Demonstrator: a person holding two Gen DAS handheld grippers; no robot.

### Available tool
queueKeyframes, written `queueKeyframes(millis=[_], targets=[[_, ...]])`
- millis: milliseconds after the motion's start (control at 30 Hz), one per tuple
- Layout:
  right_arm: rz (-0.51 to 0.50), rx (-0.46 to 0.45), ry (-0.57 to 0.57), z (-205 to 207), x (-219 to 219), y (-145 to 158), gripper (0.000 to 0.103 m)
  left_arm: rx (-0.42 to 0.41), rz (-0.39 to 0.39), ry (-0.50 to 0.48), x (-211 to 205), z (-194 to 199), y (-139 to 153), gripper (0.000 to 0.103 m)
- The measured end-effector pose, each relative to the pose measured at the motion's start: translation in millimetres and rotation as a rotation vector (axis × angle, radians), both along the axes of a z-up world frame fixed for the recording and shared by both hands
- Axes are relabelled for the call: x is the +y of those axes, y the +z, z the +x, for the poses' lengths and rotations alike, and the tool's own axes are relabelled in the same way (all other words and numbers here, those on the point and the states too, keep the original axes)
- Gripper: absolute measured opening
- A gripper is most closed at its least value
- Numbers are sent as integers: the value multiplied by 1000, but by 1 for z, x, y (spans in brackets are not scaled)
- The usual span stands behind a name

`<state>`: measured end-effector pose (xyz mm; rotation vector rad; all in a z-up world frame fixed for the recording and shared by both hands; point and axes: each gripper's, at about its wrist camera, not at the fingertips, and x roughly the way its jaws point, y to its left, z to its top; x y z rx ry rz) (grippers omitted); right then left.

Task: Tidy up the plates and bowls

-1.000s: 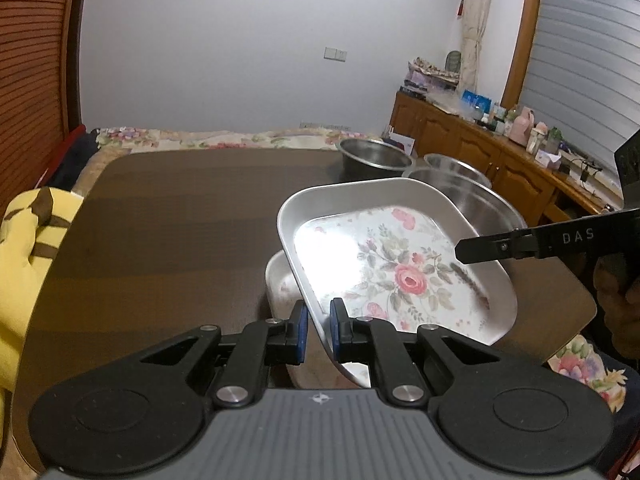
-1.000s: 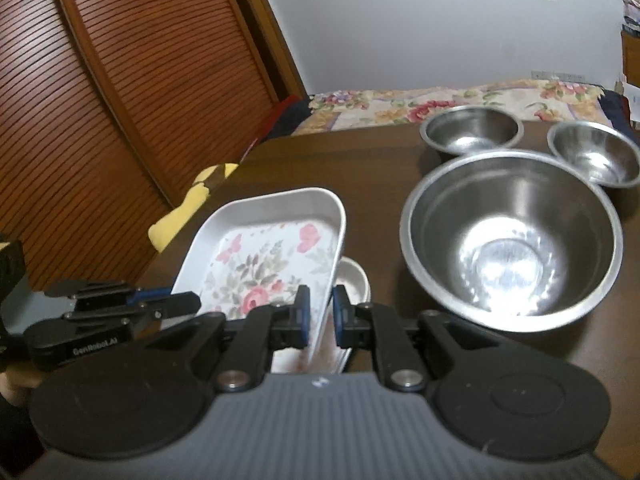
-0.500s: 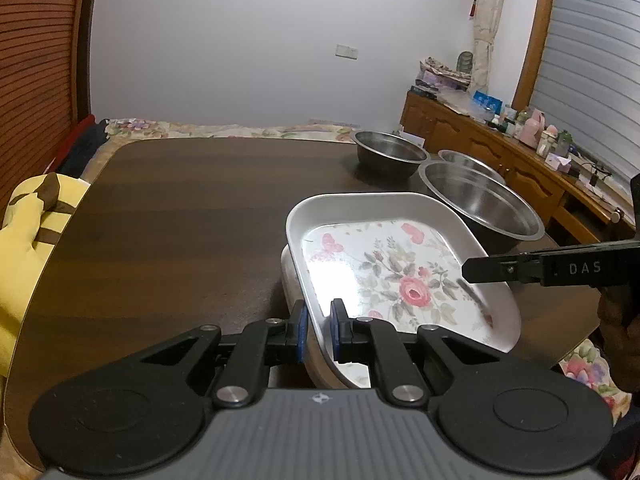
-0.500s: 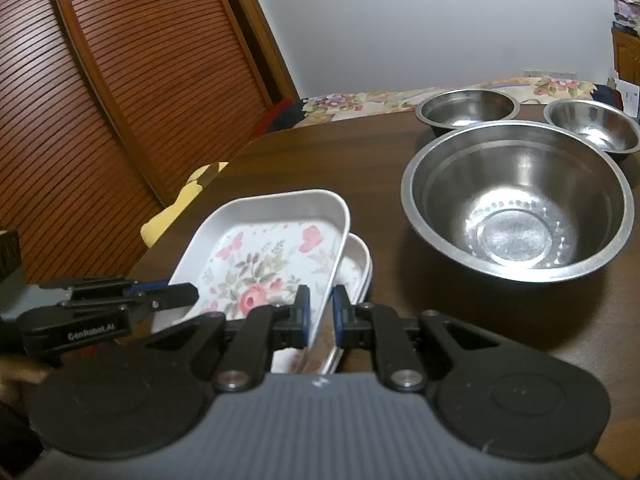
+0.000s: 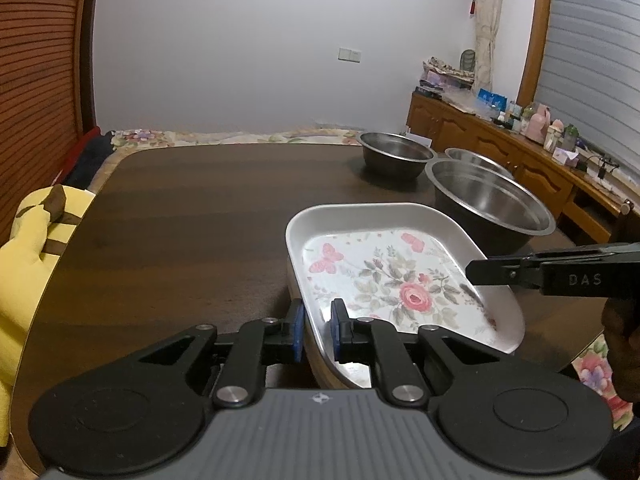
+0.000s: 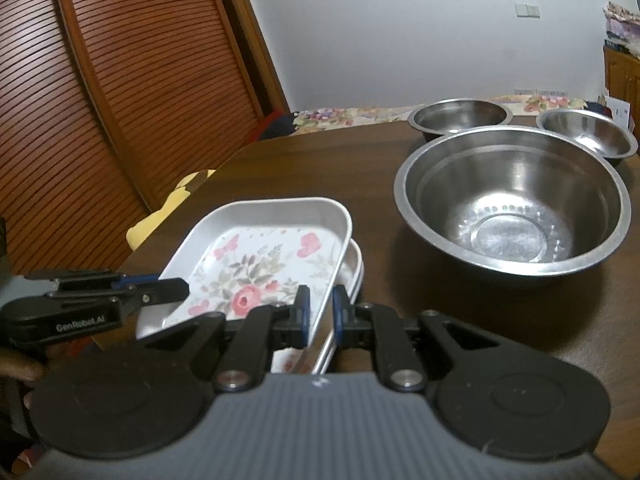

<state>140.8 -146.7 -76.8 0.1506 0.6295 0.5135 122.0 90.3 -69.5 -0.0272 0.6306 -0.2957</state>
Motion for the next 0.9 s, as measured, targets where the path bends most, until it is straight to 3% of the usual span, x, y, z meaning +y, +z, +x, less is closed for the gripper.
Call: queueKeyframes(millis=[133, 333, 500, 667, 767, 900], targets=[[-30, -31, -6, -4, 1, -3, 16, 26, -12, 1, 4, 4, -6, 15], [8, -70, 28, -8, -17, -1, 15, 30, -16, 33, 5, 4, -2, 18], [56, -131, 67, -9, -44, 14, 15, -14, -11, 88, -1, 1, 20, 25], [22, -239, 96, 1, -70, 34, 15, -54, -23, 152, -11, 2, 41, 27], [25, -241, 98, 17, -80, 41, 15, -73, -47, 166, -15, 4, 51, 28], [-12, -224, 81, 32, -86, 44, 15, -115, -78, 160, -20, 3, 63, 37]])
